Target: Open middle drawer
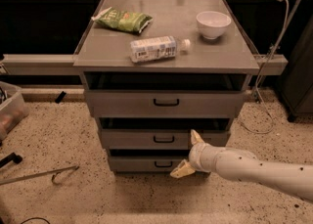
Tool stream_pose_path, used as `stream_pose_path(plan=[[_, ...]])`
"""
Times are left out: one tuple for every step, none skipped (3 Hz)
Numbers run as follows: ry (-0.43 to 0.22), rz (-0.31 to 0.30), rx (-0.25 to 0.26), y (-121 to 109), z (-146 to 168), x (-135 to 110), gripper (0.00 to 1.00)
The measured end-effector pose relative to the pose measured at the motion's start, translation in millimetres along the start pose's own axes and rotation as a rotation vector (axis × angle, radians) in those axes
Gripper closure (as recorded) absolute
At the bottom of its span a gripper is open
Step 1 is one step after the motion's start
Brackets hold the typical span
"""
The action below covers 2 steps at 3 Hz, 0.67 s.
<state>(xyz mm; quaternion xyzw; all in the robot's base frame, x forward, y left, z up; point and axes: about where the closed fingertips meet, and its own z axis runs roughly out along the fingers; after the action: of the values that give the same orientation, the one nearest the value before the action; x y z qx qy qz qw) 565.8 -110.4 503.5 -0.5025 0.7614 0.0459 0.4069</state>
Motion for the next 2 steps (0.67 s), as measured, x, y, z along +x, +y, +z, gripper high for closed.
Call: stream_pose_path(plan=[[0.000, 0.000, 0.000, 0.0, 0.3, -0.1, 0.00], [-0.042, -0.007, 0.016, -12.7, 21.8, -11.8, 0.00]])
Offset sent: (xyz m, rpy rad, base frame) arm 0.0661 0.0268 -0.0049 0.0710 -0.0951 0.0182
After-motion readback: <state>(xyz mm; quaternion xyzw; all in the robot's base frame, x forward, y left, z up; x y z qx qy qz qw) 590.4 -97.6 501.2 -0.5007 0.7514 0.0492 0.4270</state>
